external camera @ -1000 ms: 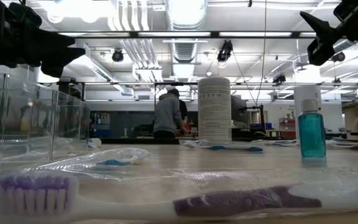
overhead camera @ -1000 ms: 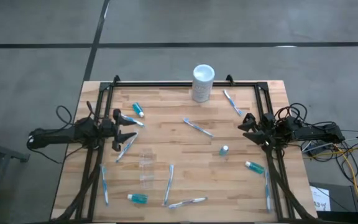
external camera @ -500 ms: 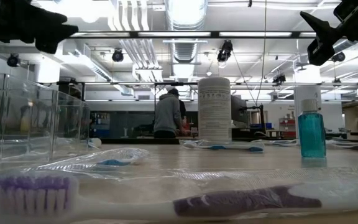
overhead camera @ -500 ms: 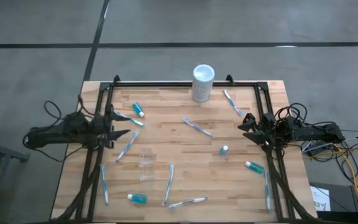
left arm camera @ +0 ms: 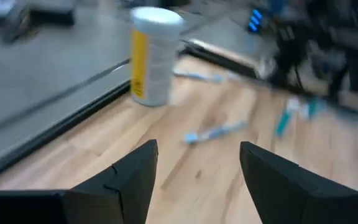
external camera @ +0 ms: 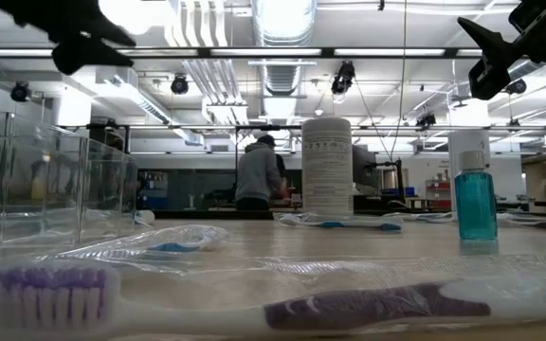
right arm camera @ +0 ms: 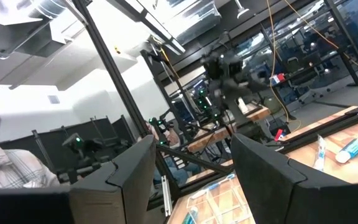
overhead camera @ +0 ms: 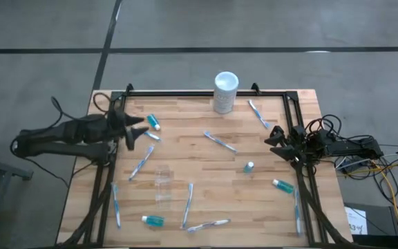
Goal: Pick & Place toothbrushing station
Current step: Put the blue mouthwash bottle into the transparent organizer
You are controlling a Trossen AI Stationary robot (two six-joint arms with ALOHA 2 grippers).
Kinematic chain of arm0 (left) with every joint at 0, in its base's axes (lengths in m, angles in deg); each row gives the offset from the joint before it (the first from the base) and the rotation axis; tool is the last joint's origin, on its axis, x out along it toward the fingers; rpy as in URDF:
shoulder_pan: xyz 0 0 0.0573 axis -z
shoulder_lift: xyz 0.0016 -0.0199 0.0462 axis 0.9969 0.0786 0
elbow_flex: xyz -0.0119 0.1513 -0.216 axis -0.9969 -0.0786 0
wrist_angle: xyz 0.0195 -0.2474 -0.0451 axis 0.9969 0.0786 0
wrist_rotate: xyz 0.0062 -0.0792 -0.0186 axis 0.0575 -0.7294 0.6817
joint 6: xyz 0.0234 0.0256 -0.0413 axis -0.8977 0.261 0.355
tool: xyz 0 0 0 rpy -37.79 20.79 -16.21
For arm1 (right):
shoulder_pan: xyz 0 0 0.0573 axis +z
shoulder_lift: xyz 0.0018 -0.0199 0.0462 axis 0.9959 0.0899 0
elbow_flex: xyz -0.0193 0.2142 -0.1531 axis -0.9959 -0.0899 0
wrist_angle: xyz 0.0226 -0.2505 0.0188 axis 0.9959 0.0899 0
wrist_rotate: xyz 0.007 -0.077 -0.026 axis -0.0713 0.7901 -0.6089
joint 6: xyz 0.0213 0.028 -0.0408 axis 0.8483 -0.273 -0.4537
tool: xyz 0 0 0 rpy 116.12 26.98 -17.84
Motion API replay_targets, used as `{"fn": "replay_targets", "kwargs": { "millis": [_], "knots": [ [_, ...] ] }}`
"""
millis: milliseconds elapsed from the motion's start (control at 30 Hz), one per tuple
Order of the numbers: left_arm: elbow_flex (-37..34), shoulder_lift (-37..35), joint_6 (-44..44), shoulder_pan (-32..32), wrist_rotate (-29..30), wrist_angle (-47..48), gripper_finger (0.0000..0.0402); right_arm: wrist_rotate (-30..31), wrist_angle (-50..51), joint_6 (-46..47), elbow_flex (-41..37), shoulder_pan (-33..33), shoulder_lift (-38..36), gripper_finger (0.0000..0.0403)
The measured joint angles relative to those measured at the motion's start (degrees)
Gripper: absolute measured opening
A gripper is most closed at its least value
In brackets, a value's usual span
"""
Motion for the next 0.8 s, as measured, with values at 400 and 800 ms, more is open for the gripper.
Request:
{"fn": "replay_targets", "kwargs": {
  "millis": [400, 800],
  "knots": [
    [11.3, 16.1, 23.8, -2.3, 4.4, 10.9, 0.0234, 0.0, 0.0, 0.0, 0.0, 0.0, 0.0, 0.0206],
    [11.2, 24.6, 37.1, -12.5, -8.0, 18.1, 0.0234, 0.1, 0.0, 0.0, 0.0, 0.0, 0.0, 0.0206]
  ]
}}
